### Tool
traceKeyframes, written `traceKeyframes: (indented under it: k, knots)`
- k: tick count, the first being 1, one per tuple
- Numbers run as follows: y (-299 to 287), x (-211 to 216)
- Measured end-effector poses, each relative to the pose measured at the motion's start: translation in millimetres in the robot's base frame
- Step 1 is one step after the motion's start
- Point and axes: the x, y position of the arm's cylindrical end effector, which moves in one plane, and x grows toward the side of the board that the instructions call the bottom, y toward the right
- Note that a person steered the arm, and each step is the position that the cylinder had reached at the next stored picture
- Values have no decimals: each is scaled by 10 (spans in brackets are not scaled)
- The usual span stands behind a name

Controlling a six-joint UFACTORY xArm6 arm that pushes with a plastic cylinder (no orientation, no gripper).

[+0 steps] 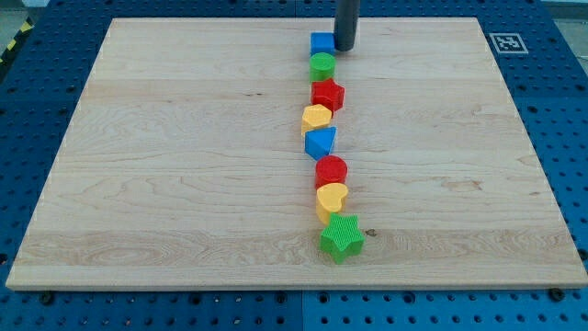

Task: Push the blue cube horizontally left to the blue triangle

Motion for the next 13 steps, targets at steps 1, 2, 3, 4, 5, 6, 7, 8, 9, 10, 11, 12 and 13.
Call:
traceKeyframes:
  k: [1, 2, 3, 4, 5, 6, 7, 8, 9, 10, 11, 12, 13]
  knots:
    - [-397, 93]
    - [-927, 93]
    - [-1435, 94]
    - [-1643, 125]
    - [-1643, 29]
    - [-1417, -176]
    - [-1305, 71]
    - [-1333, 452]
    - [-1401, 680]
    - [-1454, 928]
    - [-1536, 1217]
    - [-1713, 1521]
    - [-1911, 998]
